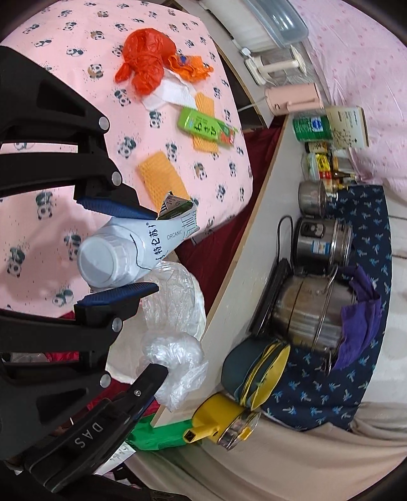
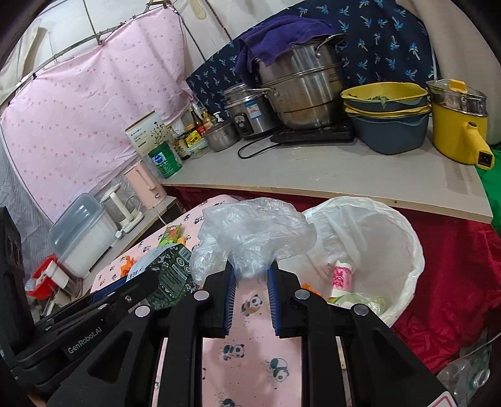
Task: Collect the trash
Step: 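Carry the plastic wrap with the right gripper while the left gripper carries the drink box to the bin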
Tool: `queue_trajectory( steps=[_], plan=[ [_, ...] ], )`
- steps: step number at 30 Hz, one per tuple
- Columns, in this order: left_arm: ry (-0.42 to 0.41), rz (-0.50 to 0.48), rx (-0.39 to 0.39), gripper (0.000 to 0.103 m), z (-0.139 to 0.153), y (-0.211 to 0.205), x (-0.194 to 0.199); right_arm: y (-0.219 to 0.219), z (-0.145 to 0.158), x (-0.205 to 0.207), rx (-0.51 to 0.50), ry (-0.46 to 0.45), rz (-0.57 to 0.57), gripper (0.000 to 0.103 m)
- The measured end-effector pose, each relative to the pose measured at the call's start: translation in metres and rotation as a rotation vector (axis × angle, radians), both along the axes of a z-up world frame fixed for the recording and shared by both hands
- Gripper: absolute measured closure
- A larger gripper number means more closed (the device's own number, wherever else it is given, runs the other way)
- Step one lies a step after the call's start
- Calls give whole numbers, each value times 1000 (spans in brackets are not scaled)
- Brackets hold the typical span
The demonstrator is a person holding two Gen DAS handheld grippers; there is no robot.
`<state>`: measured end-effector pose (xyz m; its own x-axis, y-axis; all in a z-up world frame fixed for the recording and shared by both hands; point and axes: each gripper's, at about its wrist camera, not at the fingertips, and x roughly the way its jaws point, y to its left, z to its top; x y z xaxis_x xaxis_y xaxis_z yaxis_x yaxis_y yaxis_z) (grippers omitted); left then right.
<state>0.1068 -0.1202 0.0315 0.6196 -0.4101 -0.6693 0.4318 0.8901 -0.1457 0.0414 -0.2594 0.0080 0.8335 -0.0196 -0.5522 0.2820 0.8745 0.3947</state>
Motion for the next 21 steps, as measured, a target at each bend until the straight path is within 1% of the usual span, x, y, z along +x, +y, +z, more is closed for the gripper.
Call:
queue_trajectory(
  steps=[8, 14, 21],
  plan=[
    [13, -108, 19, 65, 4, -48, -7, -43, 1, -23, 9, 9, -96, 85],
    [60, -189, 18, 65, 2, -80, -2, -68, -3, -32, 9, 29, -162, 85],
    [101, -251, 27, 64, -9, -105, 4, -91, -3, -37, 23, 37, -222, 85]
  ],
)
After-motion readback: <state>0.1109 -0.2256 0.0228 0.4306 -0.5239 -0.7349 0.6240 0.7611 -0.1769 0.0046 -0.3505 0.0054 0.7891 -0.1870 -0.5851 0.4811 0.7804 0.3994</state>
